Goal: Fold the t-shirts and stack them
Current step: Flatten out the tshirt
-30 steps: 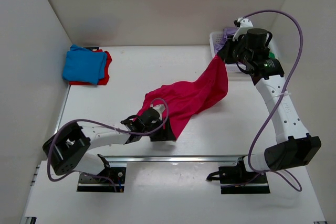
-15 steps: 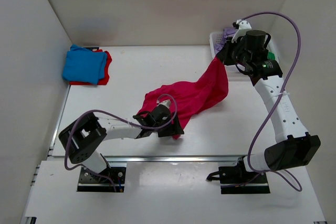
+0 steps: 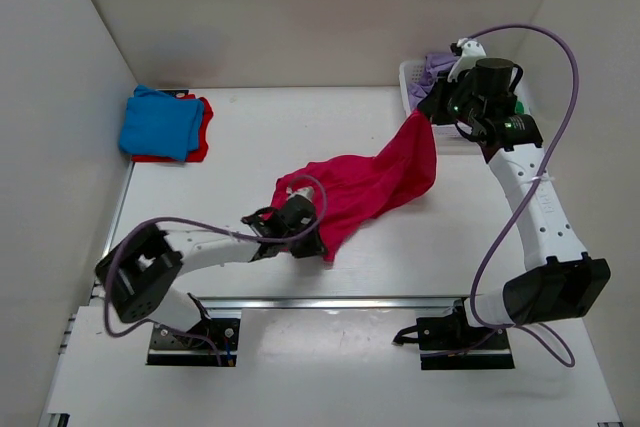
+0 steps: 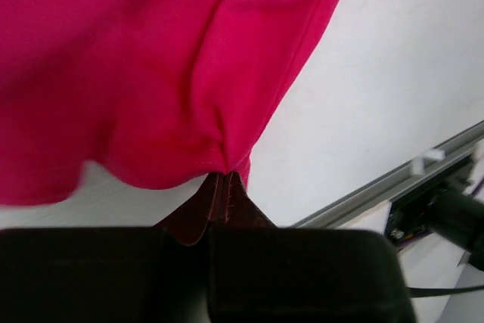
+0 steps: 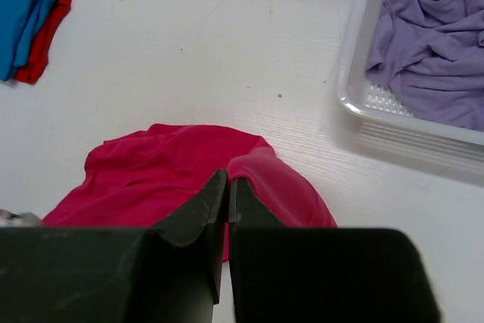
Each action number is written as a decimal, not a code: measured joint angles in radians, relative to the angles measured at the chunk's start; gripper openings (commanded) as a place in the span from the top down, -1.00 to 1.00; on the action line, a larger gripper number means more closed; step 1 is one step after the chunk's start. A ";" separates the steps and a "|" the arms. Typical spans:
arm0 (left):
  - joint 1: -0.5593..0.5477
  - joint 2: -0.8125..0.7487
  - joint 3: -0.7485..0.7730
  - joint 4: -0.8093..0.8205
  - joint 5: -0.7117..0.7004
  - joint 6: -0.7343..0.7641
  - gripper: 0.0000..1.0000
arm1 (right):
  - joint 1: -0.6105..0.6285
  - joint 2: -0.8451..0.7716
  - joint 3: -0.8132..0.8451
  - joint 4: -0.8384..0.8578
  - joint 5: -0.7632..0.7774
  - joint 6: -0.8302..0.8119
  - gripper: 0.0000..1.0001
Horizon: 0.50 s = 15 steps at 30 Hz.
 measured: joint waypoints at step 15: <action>0.360 -0.454 0.113 -0.420 -0.048 0.383 1.00 | -0.040 -0.049 0.040 -0.037 -0.018 -0.002 0.99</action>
